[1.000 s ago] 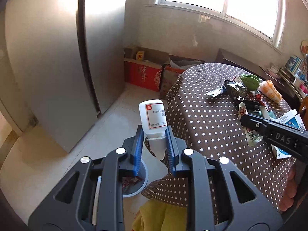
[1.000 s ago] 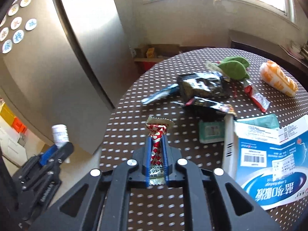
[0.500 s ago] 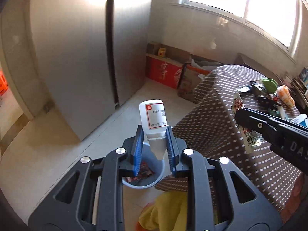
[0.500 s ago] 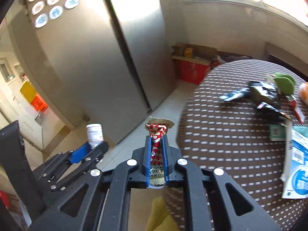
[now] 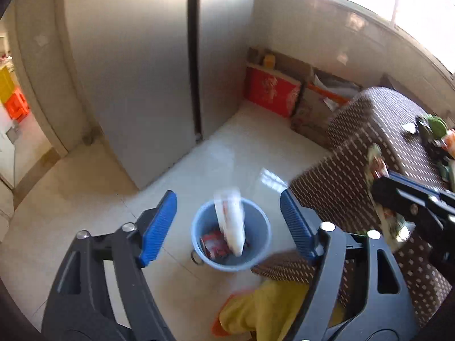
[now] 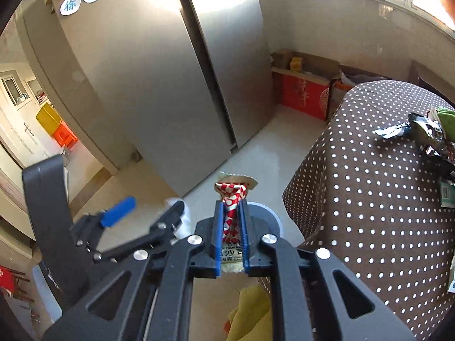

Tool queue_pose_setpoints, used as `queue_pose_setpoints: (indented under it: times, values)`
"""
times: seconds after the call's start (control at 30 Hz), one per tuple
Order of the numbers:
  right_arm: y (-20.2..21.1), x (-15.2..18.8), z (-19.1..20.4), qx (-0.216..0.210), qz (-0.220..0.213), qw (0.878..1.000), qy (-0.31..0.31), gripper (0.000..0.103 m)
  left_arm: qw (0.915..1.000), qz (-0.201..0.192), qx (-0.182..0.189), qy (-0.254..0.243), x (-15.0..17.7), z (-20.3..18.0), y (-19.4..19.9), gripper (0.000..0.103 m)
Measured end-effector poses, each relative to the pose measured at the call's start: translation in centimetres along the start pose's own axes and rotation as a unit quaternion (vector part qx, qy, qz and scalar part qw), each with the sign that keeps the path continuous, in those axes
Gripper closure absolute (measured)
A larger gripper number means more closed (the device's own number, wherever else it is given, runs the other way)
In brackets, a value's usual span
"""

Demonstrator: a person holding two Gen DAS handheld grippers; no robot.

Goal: Collect trash
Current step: 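Carry the bottle and wrapper over the blue bucket and open both grippers, then return both grippers to the table and grasp the blue-white medicine box with the right gripper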

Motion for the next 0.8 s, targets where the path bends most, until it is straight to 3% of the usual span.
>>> queue_pose_setpoints:
  times: [0.4, 0.43, 0.5, 0.53, 0.57, 0.8]
  values:
    - [-5.0, -0.7, 1.5, 0.008, 0.042, 0.999, 0.014, 0.091, 0.9977, 0.031, -0.032, 0.052, 1.5, 5.1, -1.1, 0.029]
    - [-5.6, -1.1, 1.7, 0.008, 0.045, 0.999, 0.016, 0.088, 0.9976, 0.031, -0.034, 0.052, 1.6, 5.3, -1.0, 0.029]
    - [-6.3, -1.5, 1.8, 0.011, 0.049, 0.999, 0.017, 0.073, 0.9975, 0.031, -0.038, 0.051, 1.9, 5.6, -0.7, 0.029]
    - [-6.6, -1.8, 1.9, 0.013, 0.051, 0.999, 0.012, 0.05, 0.9975, 0.03, -0.04, 0.05, 2.0, 5.7, -0.5, 0.029]
    - [-6.6, -2.1, 1.8, 0.013, 0.045, 0.999, 0.006, 0.04, 0.9975, 0.029, -0.041, 0.05, 2.1, 5.8, -0.3, 0.029]
    - [-5.6, -1.9, 1.3, 0.017, 0.033, 0.999, 0.012, 0.04, 0.997, 0.025, -0.054, 0.049, 2.0, 5.8, 0.7, 0.029]
Point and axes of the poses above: each gripper's, at about its wrist camera, not at the fingertips, and y roughly against the way its jaws point, z to its left, x to its underside, the point moved 5 cm from there along -y, roughly the way its jaws point, and after that the axes turned 6 degrees about x, right-handed, at the moved point
